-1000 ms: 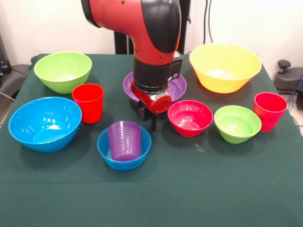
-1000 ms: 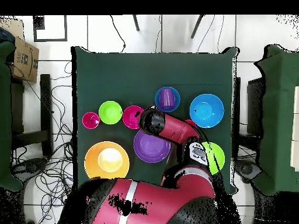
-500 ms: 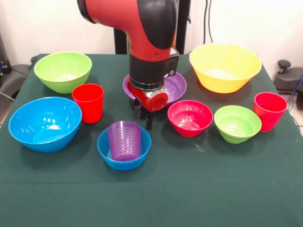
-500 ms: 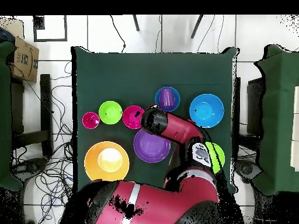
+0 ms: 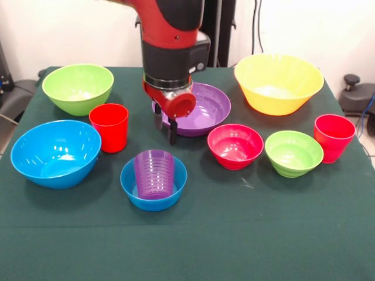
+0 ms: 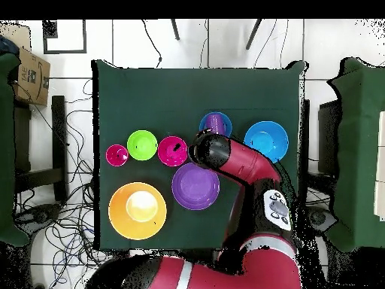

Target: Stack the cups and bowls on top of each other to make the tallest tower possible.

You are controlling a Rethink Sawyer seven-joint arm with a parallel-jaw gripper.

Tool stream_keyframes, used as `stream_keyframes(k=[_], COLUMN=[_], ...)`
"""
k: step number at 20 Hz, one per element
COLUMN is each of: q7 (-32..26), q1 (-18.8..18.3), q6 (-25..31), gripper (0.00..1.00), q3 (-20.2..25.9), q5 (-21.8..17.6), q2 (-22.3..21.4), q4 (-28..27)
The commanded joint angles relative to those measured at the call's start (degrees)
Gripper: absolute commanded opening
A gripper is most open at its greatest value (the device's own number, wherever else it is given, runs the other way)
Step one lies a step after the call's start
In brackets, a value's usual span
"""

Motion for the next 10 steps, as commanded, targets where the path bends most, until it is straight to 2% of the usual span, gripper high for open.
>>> stream_keyframes(k=[1,6,10], q7=[-1.61,-0.61,0.02], q1=[-1.34,-2.87,-2.73], q6=[1.51,-8.24,-11.61], gripper=[1.0,1.0,1.0], q3=[7.78,10.85,11.06], q5=[-2.28,-3.74,-4.82], q2=[-0.63,1.87,3.29], q4=[-1.47,-0.05,-0.1])
